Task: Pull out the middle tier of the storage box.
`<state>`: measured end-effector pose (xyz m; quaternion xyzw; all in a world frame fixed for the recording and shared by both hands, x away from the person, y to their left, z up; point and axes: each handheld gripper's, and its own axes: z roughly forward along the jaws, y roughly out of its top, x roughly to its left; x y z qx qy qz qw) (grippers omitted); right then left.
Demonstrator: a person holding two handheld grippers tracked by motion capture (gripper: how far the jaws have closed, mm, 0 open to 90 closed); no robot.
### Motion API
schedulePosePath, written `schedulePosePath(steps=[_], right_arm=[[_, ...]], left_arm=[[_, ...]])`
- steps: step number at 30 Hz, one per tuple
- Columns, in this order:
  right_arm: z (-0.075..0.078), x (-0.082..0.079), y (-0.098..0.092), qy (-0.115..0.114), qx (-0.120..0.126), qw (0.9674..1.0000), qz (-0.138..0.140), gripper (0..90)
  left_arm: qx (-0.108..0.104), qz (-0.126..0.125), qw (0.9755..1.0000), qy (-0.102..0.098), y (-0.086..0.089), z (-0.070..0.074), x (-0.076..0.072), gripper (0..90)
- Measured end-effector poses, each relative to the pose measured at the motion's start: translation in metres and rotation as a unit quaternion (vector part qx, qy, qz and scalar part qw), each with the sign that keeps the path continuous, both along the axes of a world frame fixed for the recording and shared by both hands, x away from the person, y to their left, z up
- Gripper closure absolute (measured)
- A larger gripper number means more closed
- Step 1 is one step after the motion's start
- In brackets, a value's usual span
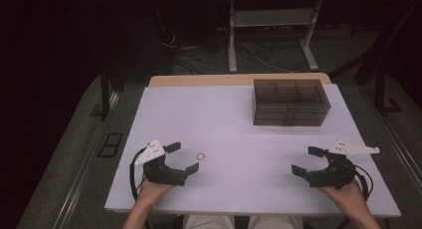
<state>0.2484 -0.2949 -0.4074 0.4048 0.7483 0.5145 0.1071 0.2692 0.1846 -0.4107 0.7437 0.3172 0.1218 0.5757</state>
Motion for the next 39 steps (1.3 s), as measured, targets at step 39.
schedulePosePath(steps=[39], right_arm=[[0.015, 0.004, 0.006, 0.059, -0.015, 0.998, 0.013, 0.1]], left_arm=[[0.006, 0.013, 0.9999, 0.006, 0.002, -0.002, -0.001, 0.0]])
